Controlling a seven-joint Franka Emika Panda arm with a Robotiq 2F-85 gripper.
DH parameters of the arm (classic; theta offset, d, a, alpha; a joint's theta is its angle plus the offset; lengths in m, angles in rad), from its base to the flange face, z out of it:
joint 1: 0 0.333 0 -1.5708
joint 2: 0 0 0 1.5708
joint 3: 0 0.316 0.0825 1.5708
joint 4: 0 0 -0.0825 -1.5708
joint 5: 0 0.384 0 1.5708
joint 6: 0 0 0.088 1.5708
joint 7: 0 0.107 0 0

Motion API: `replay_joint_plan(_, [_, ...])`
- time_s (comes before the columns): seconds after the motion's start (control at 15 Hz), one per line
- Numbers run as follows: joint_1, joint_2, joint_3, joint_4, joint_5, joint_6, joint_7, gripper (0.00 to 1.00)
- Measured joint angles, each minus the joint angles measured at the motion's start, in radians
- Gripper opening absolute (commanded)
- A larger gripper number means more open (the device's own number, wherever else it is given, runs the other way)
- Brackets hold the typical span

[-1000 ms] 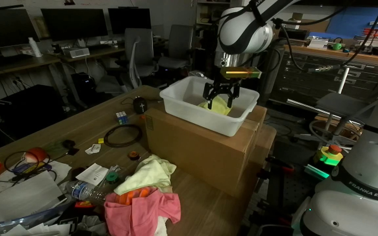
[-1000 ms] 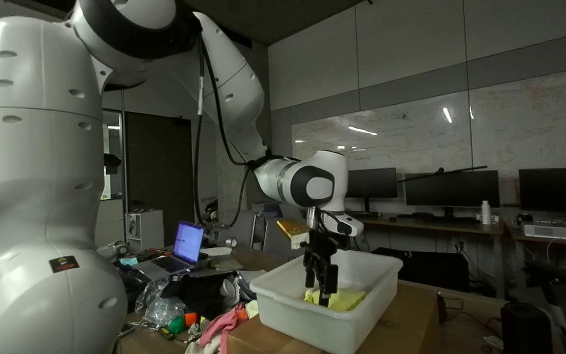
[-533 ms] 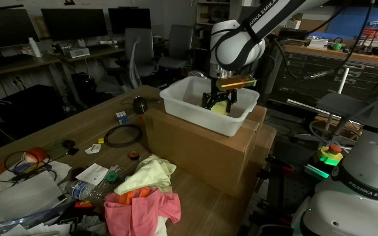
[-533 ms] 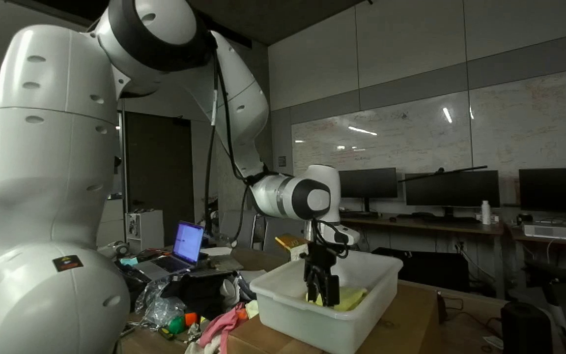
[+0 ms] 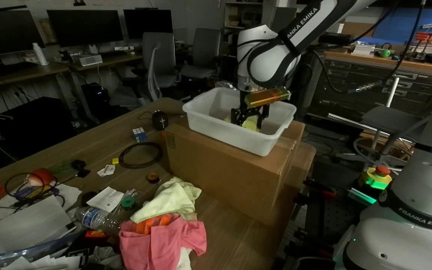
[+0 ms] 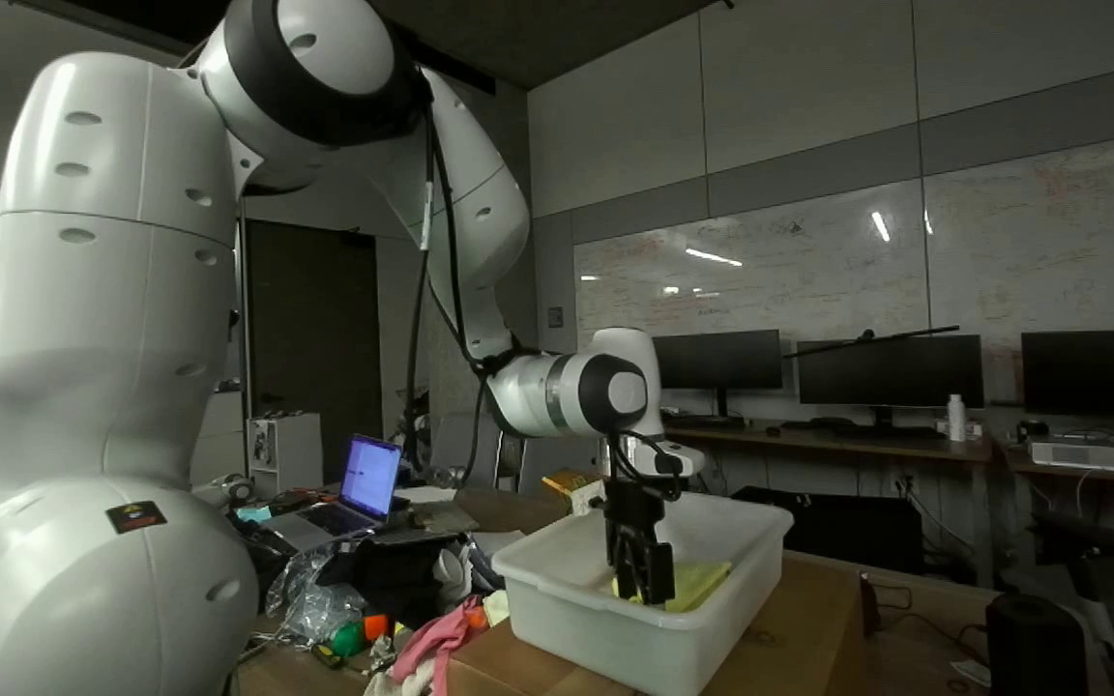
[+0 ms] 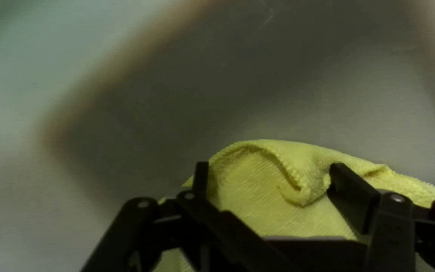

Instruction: Pick up the clothes from the container and put them on the table.

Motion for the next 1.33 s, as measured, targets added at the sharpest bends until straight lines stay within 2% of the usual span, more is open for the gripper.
replay_joint_plan(0.4, [0.004, 0.000, 0.000, 0.003, -0.068, 0.017, 0.067, 0.05])
replay_joint_plan(0.53, [0.004, 0.000, 0.000, 0.003, -0.085, 0.022, 0.086, 0.00])
replay_joint_plan(0.67, [0.004, 0.000, -0.003, 0.003, -0.098, 0.032, 0.101, 0.03])
replay_joint_plan(1.0, [0.003, -0.019, -0.014, 0.002, -0.148, 0.084, 0.152, 0.03])
replay_joint_plan(1.33, [-0.021, -0.162, -0.028, -0.015, -0.213, 0.158, 0.207, 0.03])
